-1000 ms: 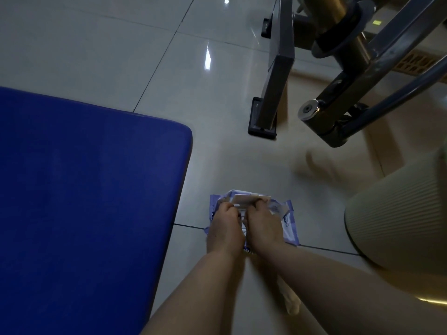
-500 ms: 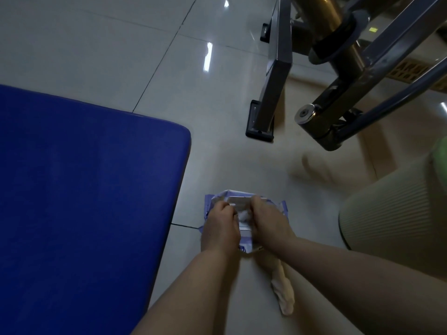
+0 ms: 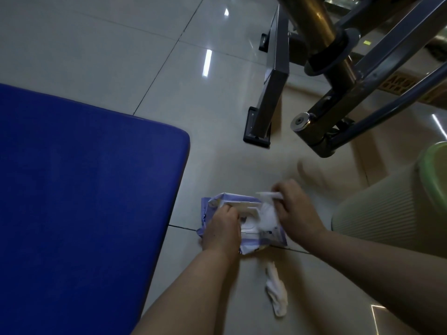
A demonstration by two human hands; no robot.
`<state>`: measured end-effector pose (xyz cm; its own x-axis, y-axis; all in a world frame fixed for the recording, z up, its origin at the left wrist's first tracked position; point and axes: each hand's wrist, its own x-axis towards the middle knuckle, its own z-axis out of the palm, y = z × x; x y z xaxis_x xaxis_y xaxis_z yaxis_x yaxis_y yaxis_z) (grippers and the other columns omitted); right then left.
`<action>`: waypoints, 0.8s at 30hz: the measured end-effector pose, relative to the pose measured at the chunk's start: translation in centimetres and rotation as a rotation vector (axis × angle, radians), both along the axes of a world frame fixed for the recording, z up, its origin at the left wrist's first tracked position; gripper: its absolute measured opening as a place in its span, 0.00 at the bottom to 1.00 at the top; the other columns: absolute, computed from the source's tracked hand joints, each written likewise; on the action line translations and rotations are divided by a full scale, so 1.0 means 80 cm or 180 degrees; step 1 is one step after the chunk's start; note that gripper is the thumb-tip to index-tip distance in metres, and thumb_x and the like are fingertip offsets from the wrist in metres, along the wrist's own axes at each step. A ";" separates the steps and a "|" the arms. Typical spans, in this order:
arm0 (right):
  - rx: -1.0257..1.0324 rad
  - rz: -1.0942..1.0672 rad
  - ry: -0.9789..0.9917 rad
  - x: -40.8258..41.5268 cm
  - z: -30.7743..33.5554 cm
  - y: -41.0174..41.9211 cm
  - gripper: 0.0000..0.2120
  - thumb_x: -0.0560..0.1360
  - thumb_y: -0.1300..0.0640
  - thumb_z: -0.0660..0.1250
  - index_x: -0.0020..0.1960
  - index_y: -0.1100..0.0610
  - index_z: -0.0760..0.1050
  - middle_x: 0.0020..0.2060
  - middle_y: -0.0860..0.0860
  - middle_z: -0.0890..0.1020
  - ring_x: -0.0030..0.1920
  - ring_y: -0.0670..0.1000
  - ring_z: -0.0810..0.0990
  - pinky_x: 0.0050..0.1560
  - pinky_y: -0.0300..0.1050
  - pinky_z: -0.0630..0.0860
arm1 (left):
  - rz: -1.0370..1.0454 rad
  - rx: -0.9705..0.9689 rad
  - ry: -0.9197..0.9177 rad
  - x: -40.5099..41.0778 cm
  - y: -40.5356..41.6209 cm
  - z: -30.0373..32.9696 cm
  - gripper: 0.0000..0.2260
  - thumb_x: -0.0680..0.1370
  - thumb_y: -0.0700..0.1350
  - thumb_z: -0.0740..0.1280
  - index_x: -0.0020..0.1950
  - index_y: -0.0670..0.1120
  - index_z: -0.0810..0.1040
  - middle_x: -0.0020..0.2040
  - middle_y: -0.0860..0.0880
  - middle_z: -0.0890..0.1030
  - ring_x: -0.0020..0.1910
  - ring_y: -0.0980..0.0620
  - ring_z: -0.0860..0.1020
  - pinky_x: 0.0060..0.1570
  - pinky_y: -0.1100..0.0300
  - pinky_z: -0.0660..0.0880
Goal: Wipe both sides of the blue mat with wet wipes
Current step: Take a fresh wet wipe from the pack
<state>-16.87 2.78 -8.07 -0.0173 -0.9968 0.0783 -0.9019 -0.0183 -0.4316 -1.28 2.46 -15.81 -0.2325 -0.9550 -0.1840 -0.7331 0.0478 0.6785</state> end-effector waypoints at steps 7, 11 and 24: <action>0.0128 -0.1108 -0.0939 -0.015 0.010 0.005 0.15 0.72 0.74 0.57 0.43 0.55 0.74 0.40 0.54 0.78 0.41 0.53 0.76 0.33 0.31 0.68 | -0.0998 -0.0558 -0.0899 -0.005 0.016 -0.007 0.17 0.78 0.41 0.61 0.67 0.48 0.71 0.68 0.49 0.70 0.66 0.47 0.69 0.58 0.56 0.67; 0.0597 -0.1410 -0.0910 -0.002 -0.005 0.004 0.11 0.74 0.69 0.56 0.44 0.57 0.75 0.43 0.56 0.79 0.44 0.55 0.75 0.39 0.43 0.69 | -0.1370 -0.0384 -0.1493 -0.006 0.027 -0.009 0.25 0.79 0.46 0.59 0.76 0.48 0.59 0.75 0.44 0.59 0.75 0.44 0.55 0.71 0.50 0.55; 0.1389 -0.0818 0.0633 0.052 -0.024 -0.013 0.12 0.76 0.54 0.59 0.59 0.50 0.74 0.54 0.53 0.80 0.53 0.55 0.78 0.48 0.45 0.72 | -0.0404 -0.0595 -0.0815 0.023 0.024 0.012 0.38 0.49 0.51 0.83 0.55 0.47 0.73 0.57 0.43 0.78 0.50 0.46 0.80 0.42 0.59 0.77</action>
<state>-12.69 1.73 -9.97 -0.2916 -0.9031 -0.3151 -0.9188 0.3561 -0.1704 0.53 4.41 -14.83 -0.3205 -0.9442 -0.0764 -0.8588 0.2556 0.4440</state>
